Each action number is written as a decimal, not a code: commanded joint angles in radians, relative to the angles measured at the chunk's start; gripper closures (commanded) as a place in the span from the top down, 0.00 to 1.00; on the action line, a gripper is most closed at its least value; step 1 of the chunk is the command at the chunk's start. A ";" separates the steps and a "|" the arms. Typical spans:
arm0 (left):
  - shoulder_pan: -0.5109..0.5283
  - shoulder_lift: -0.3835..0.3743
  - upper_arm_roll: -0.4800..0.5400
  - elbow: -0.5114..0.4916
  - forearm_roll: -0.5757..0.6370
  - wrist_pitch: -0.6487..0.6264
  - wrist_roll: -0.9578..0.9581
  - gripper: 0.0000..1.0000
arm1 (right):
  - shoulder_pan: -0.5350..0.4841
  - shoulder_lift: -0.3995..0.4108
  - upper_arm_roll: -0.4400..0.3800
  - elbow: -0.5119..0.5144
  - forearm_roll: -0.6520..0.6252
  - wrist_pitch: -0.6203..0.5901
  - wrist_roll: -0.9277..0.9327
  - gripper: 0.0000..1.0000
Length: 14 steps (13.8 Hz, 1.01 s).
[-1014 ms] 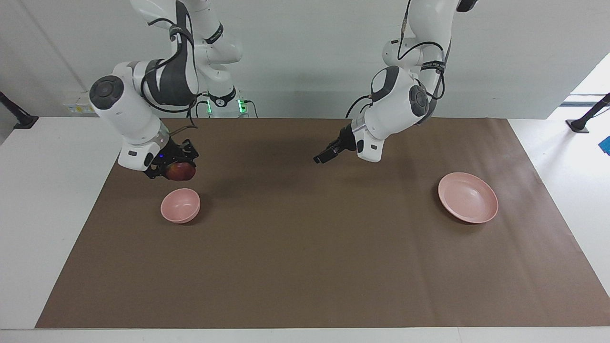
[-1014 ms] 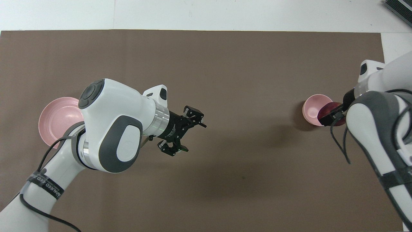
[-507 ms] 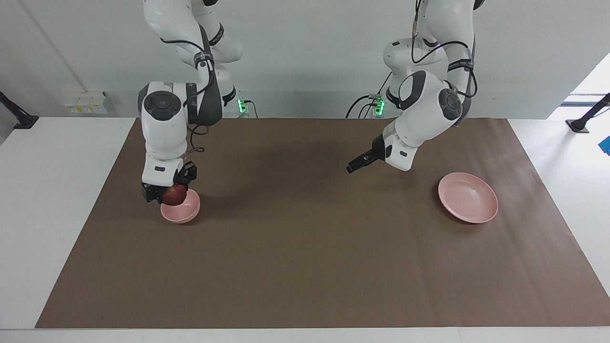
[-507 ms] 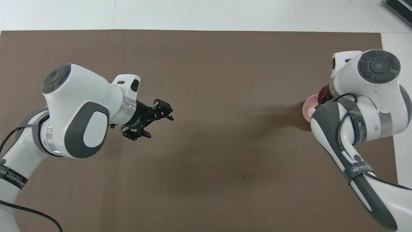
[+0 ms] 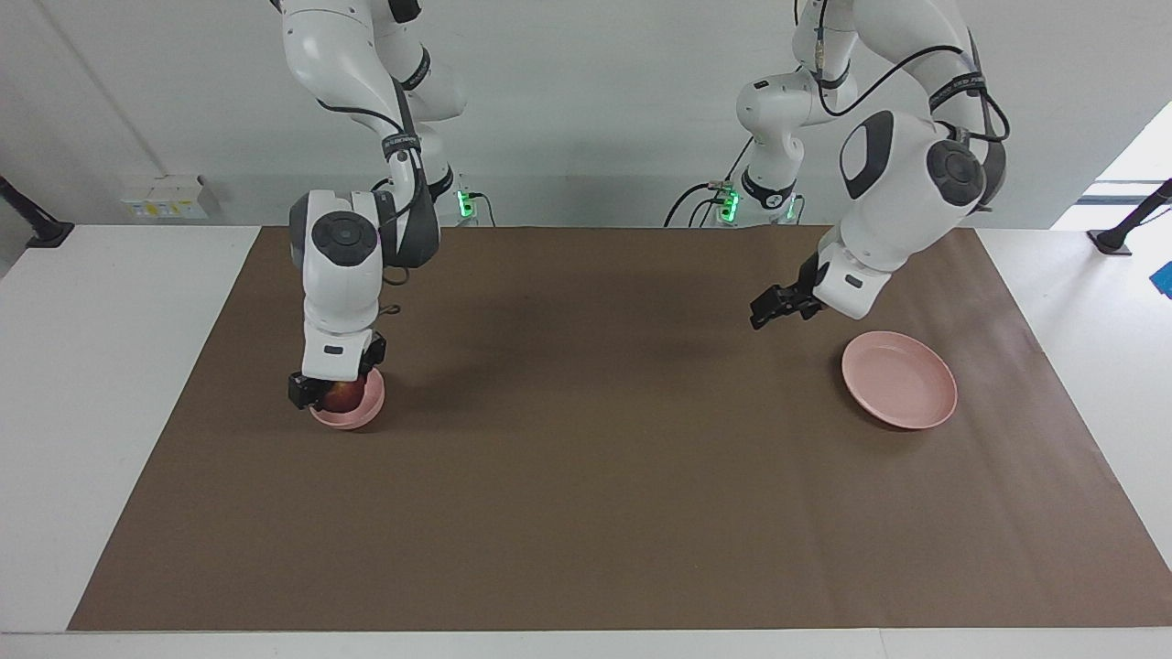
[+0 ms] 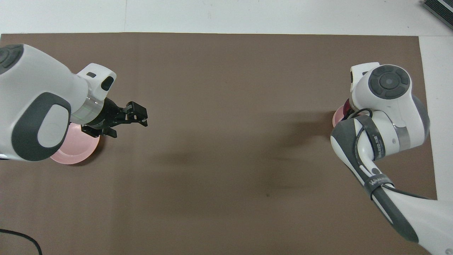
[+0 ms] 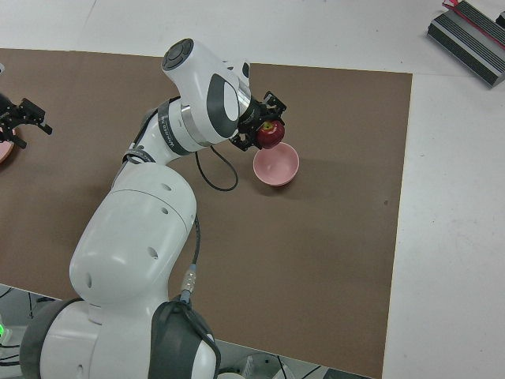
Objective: Move apple from plate to bowl
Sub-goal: 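Lower the apple into the pink bowl while the left gripper withdraws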
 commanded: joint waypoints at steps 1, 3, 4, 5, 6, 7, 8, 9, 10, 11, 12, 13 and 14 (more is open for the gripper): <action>-0.176 -0.022 0.240 0.028 0.021 -0.036 0.157 1.00 | -0.009 -0.004 0.003 -0.048 -0.025 0.046 0.016 0.00; -0.206 -0.036 0.321 0.058 0.023 -0.045 0.259 1.00 | -0.018 -0.002 0.001 -0.071 -0.025 0.083 0.020 0.00; -0.191 -0.037 0.325 0.080 0.023 -0.056 0.305 1.00 | -0.021 -0.002 0.003 -0.076 -0.025 0.088 0.020 0.00; -0.179 -0.037 0.328 0.103 0.031 -0.074 0.337 1.00 | -0.026 0.001 0.001 -0.082 -0.025 0.089 0.022 0.00; -0.165 -0.037 0.328 0.135 0.079 -0.095 0.351 1.00 | -0.027 0.002 0.003 -0.089 -0.025 0.089 0.022 0.00; -0.165 -0.039 0.328 0.158 0.127 -0.114 0.366 1.00 | -0.033 0.002 0.003 -0.091 -0.025 0.089 0.022 0.00; -0.163 -0.042 0.330 0.184 0.159 -0.132 0.400 1.00 | -0.036 0.004 0.003 -0.094 -0.025 0.089 0.022 0.00; -0.160 -0.051 0.330 0.201 0.172 -0.151 0.437 1.00 | -0.038 0.005 0.003 -0.094 -0.024 0.091 0.024 0.00; -0.148 -0.074 0.328 0.206 0.172 -0.181 0.442 1.00 | -0.038 0.006 0.003 -0.099 -0.022 0.103 0.022 0.00; -0.148 -0.110 0.327 0.206 0.173 -0.215 0.440 1.00 | -0.038 0.010 0.003 -0.105 -0.022 0.111 0.024 0.00; -0.151 -0.144 0.325 0.206 0.173 -0.246 0.439 1.00 | -0.046 0.018 0.003 -0.106 -0.016 0.121 0.025 0.00; -0.148 -0.172 0.325 0.206 0.173 -0.266 0.437 1.00 | -0.047 0.016 0.003 -0.106 -0.013 0.120 0.027 0.00; -0.148 -0.180 0.324 0.204 0.172 -0.270 0.437 1.00 | -0.047 0.016 0.003 -0.108 -0.013 0.120 0.043 0.01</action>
